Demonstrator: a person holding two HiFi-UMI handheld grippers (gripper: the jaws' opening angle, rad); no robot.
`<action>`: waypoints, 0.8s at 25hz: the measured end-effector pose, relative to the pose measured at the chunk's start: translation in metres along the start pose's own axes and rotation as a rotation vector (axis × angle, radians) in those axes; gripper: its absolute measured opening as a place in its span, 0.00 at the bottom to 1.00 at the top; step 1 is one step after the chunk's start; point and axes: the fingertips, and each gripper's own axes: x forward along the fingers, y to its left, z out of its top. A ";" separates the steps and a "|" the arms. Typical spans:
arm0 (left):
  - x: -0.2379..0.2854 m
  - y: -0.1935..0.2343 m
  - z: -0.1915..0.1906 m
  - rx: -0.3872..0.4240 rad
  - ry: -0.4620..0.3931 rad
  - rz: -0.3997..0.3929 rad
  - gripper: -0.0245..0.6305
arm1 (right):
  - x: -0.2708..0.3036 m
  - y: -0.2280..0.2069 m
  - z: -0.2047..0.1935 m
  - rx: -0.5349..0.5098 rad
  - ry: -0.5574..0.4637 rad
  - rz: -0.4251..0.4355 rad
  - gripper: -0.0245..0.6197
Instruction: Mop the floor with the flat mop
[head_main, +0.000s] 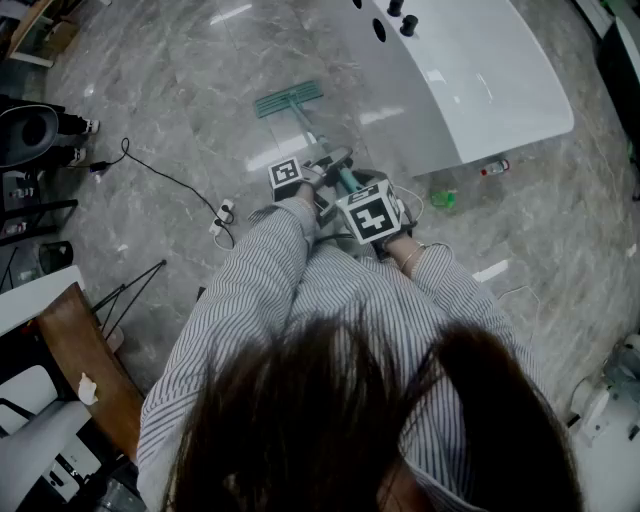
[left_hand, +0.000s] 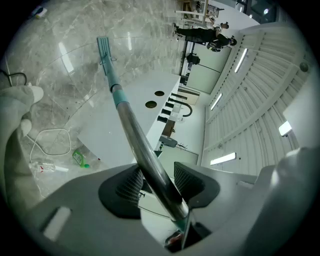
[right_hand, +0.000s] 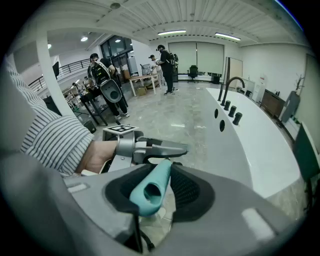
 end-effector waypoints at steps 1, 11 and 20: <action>-0.001 -0.001 -0.002 -0.006 0.011 -0.006 0.32 | -0.001 -0.002 0.001 -0.011 -0.001 -0.003 0.23; -0.004 0.013 -0.012 -0.023 0.017 0.056 0.30 | -0.001 -0.005 -0.014 -0.076 0.041 -0.009 0.23; -0.011 0.015 -0.013 -0.060 -0.044 -0.012 0.30 | 0.002 -0.002 -0.019 -0.061 0.022 -0.020 0.23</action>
